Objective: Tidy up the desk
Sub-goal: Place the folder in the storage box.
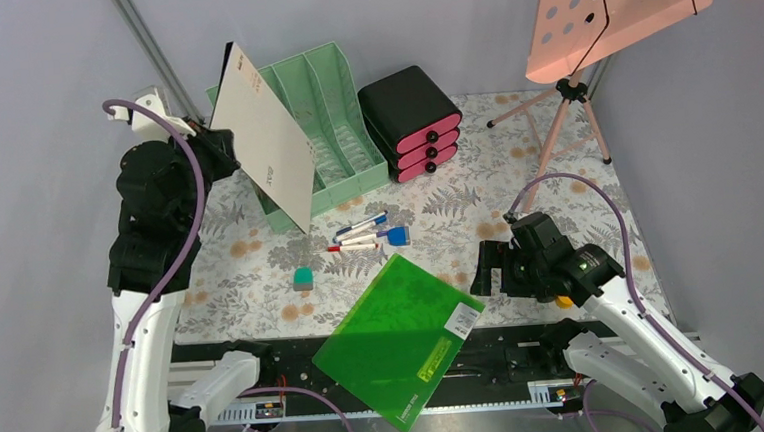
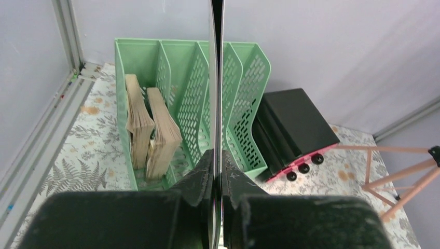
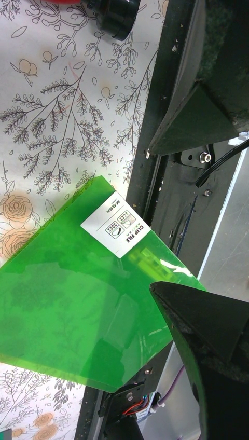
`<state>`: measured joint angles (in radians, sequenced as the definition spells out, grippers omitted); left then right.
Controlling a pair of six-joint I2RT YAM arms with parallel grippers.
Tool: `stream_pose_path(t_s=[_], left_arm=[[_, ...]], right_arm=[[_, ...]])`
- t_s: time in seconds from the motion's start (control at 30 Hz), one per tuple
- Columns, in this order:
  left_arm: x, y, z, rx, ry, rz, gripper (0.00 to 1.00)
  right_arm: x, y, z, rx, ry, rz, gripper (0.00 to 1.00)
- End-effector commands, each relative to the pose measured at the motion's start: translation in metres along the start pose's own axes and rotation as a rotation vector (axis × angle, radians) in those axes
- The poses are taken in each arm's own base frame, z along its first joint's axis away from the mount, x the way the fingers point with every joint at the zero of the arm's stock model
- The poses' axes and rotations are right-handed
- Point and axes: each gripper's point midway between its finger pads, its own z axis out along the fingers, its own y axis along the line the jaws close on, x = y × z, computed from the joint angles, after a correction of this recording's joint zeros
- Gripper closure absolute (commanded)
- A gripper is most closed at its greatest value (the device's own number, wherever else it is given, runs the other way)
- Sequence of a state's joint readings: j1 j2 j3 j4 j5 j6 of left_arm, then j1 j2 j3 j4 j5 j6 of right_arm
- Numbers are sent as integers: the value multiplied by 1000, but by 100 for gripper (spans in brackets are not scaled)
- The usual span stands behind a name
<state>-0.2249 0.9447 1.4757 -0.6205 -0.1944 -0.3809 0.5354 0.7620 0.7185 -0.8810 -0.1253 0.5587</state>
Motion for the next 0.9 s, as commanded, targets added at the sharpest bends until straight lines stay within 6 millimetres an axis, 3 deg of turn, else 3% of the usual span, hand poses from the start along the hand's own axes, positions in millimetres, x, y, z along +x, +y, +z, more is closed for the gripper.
stream_pose_path(t_s=[0.0,0.33,0.87], left_arm=[[-78,-12,-5,18,-285,-23,100],[-97,-1,9,-69,-371,78,100],[-90,-10,40,-32,-380,78,100]], right_arm=[[0,4,1,-22,-1,5,0],[-1,9,-2,-60,-10,-16,1],[1,9,0,-54,5,-14,1]])
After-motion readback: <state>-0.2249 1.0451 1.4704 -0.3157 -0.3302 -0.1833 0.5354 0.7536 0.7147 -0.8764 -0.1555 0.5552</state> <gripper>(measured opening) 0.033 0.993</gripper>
